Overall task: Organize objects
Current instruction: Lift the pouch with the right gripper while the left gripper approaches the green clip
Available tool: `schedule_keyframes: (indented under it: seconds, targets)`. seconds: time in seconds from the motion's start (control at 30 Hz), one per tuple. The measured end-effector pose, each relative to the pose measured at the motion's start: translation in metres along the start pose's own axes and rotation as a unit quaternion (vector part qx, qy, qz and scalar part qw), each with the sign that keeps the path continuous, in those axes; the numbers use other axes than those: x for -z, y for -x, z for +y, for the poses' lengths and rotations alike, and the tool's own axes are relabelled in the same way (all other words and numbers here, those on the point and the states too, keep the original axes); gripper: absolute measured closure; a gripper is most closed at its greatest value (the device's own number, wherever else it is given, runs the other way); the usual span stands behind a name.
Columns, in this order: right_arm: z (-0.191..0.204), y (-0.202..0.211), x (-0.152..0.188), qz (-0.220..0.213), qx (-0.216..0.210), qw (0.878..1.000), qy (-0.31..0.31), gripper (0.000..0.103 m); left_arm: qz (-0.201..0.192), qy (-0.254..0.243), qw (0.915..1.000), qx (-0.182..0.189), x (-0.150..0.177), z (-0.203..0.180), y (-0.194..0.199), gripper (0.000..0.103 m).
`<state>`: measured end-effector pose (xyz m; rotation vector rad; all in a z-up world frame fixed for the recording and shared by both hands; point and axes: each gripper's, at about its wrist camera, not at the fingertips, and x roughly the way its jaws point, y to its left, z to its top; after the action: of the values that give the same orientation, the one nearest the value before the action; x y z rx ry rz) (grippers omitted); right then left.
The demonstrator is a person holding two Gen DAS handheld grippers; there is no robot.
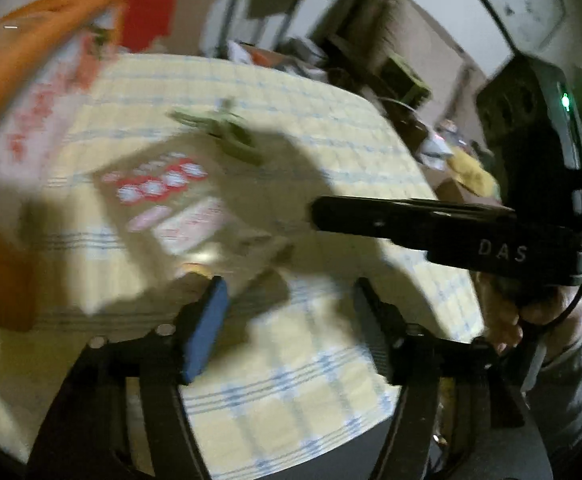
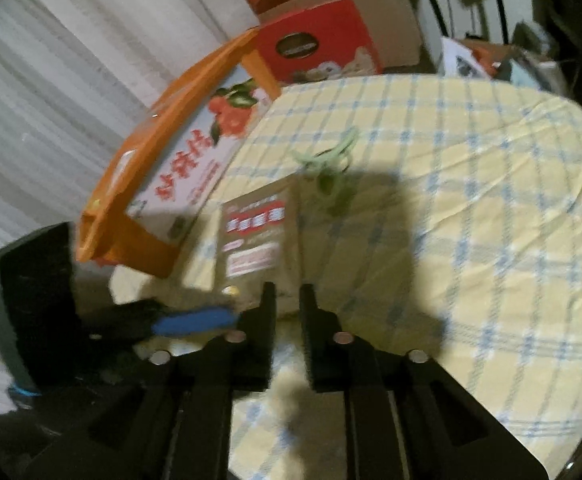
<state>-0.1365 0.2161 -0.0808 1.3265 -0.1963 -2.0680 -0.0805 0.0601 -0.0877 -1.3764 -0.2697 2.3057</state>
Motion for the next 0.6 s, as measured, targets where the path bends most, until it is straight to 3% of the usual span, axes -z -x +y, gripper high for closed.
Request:
schedule_keyframes:
  seconds: [0.03, 0.1, 0.23, 0.47, 0.6]
  targets:
    - [-0.001, -0.001, -0.001, 0.0, 0.005, 1.0, 0.002, 0.075, -0.013, 0.008, 0.9998, -0.014, 0.0, 0.005, 0.006, 0.027]
    - [-0.001, -0.005, -0.004, 0.001, 0.019, 1.0, 0.011, 0.068, -0.028, 0.025, 0.9985, -0.04, -0.002, 0.014, 0.013, 0.023]
    - [0.0, -0.017, -0.007, 0.002, 0.035, 0.999, 0.016, 0.064, -0.025, 0.06, 0.995, -0.075, -0.003, 0.029, 0.007, 0.023]
    - [0.006, -0.039, -0.014, 0.018, 0.027, 0.999, 0.01, 0.064, -0.016, 0.048, 0.9939, -0.098, -0.001, 0.034, -0.006, 0.021]
    - [0.007, -0.044, -0.015, 0.03, -0.003, 1.0, -0.002, 0.064, -0.01, 0.032, 0.9965, -0.076, -0.005, 0.031, -0.01, 0.018]
